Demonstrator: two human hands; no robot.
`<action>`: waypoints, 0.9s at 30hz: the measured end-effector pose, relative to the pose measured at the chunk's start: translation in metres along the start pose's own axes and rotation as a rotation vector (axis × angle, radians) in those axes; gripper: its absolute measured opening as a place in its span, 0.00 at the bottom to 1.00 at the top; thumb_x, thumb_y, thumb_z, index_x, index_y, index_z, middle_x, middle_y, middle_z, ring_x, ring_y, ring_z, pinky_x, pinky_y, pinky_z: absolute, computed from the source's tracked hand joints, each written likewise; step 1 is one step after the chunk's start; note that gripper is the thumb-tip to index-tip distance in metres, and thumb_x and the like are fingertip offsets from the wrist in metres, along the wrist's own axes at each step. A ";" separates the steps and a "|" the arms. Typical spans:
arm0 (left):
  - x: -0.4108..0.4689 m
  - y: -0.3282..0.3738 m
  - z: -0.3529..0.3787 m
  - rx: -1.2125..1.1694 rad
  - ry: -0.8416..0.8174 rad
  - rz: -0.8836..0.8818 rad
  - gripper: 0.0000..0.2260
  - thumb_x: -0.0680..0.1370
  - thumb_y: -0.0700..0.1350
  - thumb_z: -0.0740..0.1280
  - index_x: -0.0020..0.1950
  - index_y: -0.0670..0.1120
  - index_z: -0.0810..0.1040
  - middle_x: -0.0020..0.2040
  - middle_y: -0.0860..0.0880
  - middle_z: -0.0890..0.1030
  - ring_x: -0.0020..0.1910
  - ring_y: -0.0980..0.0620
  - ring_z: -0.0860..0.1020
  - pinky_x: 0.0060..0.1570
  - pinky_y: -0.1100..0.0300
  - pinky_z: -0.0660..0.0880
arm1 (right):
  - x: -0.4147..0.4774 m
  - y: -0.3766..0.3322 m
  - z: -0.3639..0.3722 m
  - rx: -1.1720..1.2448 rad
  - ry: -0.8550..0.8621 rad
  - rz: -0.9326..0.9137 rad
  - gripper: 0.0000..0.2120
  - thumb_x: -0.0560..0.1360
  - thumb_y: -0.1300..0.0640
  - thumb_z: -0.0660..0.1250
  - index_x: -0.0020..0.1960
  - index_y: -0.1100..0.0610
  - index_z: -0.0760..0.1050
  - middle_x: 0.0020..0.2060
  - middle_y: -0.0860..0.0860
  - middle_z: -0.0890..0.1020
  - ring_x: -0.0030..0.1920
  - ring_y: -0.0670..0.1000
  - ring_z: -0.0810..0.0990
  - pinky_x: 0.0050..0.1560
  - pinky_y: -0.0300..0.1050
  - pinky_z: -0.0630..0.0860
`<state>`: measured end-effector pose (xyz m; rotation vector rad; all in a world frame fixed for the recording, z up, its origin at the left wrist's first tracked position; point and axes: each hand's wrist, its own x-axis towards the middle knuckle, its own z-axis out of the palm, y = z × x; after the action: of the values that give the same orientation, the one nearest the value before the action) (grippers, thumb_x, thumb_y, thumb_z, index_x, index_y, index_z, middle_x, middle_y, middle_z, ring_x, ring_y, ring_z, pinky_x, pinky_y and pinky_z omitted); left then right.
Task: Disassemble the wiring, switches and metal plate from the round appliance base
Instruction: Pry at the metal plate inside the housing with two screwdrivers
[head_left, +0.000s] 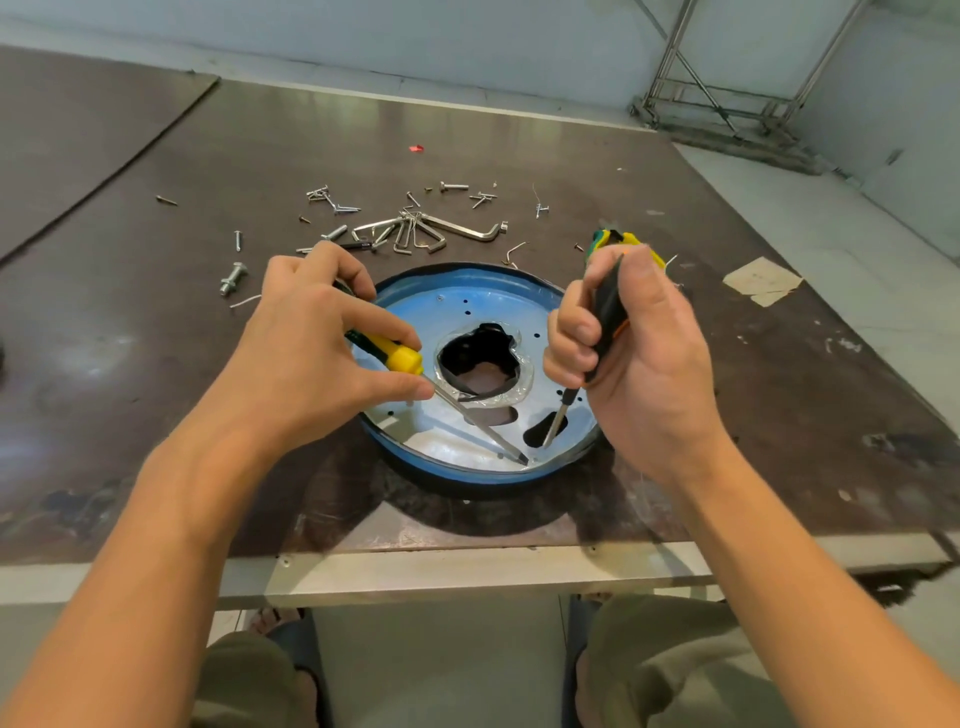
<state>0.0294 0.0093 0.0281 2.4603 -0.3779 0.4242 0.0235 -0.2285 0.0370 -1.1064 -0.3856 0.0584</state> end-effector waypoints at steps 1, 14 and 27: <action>0.000 0.000 0.000 0.006 0.001 -0.003 0.21 0.56 0.65 0.74 0.46 0.59 0.86 0.51 0.54 0.68 0.54 0.54 0.62 0.43 0.65 0.63 | -0.002 0.004 -0.002 -0.011 -0.006 -0.003 0.14 0.78 0.45 0.63 0.48 0.56 0.70 0.31 0.51 0.68 0.29 0.49 0.65 0.30 0.41 0.65; 0.003 0.004 0.003 0.012 -0.021 -0.008 0.19 0.56 0.66 0.71 0.45 0.63 0.81 0.52 0.53 0.69 0.55 0.54 0.61 0.44 0.65 0.62 | -0.008 0.018 -0.012 0.034 -0.055 -0.059 0.12 0.81 0.48 0.58 0.50 0.58 0.66 0.31 0.50 0.69 0.29 0.48 0.66 0.30 0.41 0.67; 0.002 0.012 0.009 0.003 -0.007 -0.005 0.18 0.58 0.62 0.76 0.46 0.61 0.84 0.53 0.52 0.69 0.55 0.53 0.62 0.45 0.69 0.62 | -0.008 0.019 -0.013 0.021 0.003 -0.149 0.18 0.80 0.52 0.59 0.65 0.61 0.71 0.42 0.53 0.69 0.39 0.51 0.69 0.41 0.46 0.71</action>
<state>0.0291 -0.0055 0.0280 2.4653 -0.3741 0.4143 0.0231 -0.2326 0.0128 -1.0541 -0.4623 -0.0704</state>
